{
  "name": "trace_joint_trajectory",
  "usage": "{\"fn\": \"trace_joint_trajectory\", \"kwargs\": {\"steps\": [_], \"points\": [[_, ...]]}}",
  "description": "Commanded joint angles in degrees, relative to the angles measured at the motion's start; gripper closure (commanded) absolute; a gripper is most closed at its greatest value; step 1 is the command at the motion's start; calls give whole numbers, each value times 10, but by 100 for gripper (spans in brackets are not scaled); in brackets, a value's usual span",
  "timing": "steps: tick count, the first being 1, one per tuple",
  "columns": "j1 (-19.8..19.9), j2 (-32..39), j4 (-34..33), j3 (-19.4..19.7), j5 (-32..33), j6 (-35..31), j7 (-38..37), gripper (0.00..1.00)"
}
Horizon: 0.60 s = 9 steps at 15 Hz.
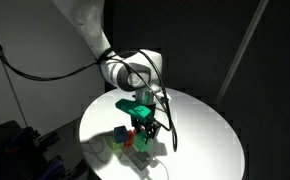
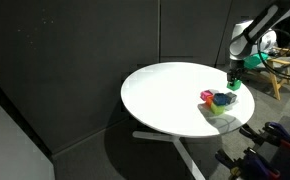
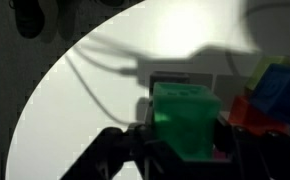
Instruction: Put the grey building block on the table to the right and then put the green building block on top of the grey building block
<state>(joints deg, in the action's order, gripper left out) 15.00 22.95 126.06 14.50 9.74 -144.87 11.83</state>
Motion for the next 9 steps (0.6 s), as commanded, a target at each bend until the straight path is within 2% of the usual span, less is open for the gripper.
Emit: {"fn": "trace_joint_trajectory", "kwargs": {"steps": [1, 9], "points": [[13, 11, 0, -1, 11, -20, 18, 72], [45, 35, 8, -12, -8, -77, 47, 72]]}}
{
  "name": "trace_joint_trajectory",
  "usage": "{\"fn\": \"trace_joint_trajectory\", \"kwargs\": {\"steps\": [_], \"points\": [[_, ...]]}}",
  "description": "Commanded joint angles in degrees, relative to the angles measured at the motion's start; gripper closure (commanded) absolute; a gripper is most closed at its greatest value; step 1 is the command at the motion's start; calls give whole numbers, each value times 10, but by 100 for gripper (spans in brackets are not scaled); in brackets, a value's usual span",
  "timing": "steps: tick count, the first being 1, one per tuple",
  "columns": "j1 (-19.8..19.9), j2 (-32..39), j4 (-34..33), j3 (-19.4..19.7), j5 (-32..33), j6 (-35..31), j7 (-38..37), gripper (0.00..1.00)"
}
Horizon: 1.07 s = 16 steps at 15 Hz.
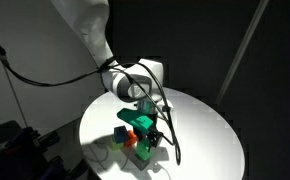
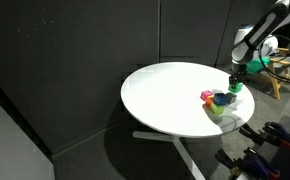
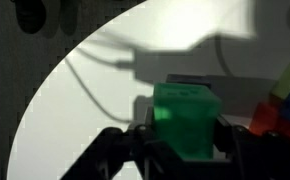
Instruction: Put the grey building block on the table to the right and then put the green building block on top of the grey building block
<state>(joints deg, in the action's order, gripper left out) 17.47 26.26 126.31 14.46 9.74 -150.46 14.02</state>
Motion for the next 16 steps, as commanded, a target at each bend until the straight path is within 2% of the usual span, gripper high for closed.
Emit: {"fn": "trace_joint_trajectory", "kwargs": {"steps": [1, 8, 16], "points": [[25, 4, 6, -14, -10, -26, 29, 72], [59, 10, 5, -41, -37, -30, 64, 72], [70, 17, -1, -50, -51, -25, 86, 72]]}}
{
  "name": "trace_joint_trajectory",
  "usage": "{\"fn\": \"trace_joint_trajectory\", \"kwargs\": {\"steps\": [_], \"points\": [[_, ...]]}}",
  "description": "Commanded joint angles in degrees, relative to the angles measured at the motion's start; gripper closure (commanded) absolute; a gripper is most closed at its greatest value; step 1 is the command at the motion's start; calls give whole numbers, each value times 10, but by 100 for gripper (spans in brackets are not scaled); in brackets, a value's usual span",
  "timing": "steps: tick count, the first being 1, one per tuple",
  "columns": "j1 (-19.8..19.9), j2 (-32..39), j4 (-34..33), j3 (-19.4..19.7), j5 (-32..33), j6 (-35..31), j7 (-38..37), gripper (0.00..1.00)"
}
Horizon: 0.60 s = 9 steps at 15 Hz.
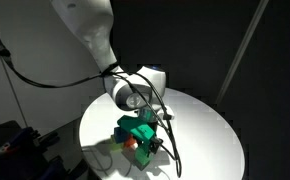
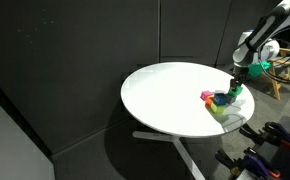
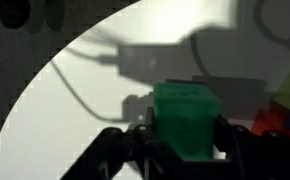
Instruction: Put the grey building block on the table to the right and then put the green building block on top of the grey building block
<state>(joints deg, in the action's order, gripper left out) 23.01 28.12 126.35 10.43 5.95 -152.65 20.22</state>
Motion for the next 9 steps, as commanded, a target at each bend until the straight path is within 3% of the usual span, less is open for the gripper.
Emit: {"fn": "trace_joint_trajectory", "kwargs": {"steps": [1, 9], "points": [[15, -1, -2, -9, -12, -2, 24, 72], [17, 3, -5, -10, -13, 3, 24, 72]]}}
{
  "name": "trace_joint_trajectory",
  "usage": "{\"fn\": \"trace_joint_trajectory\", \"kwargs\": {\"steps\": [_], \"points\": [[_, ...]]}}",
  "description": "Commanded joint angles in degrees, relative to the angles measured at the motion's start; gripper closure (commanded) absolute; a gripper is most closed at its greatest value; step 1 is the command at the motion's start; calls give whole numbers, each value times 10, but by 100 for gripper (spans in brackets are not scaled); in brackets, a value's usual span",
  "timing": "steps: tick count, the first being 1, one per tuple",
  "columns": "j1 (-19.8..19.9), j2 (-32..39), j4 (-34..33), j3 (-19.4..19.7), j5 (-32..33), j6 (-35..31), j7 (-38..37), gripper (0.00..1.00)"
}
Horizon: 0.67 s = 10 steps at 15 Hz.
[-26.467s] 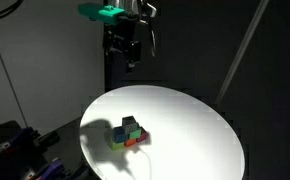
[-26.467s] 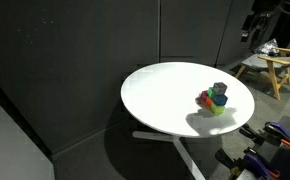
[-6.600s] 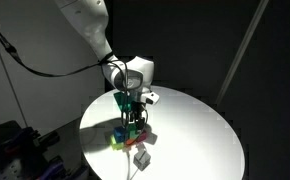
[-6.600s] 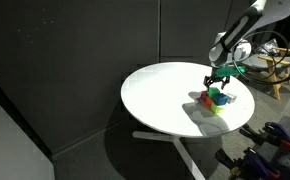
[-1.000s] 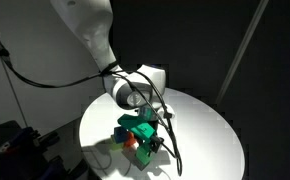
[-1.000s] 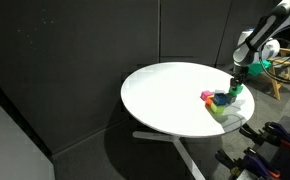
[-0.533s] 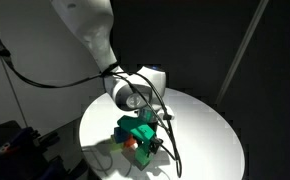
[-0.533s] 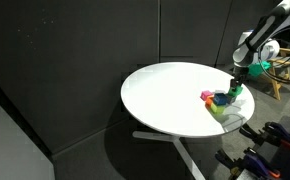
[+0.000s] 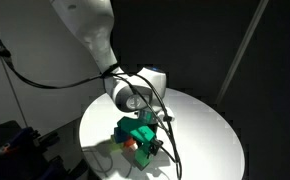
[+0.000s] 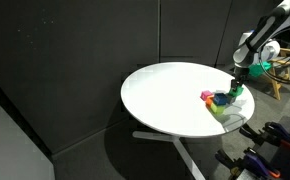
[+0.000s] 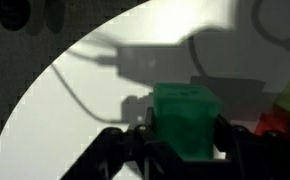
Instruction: Put the grey building block on the table to the right and then put the green building block on top of the grey building block
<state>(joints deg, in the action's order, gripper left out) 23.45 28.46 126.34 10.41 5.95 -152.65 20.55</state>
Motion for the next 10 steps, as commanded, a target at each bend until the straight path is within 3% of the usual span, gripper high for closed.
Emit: {"fn": "trace_joint_trajectory", "kwargs": {"steps": [1, 10], "points": [[13, -1, -4, -11, -14, 4, 22, 72], [7, -2, -3, -12, -10, 1, 16, 72]]}}
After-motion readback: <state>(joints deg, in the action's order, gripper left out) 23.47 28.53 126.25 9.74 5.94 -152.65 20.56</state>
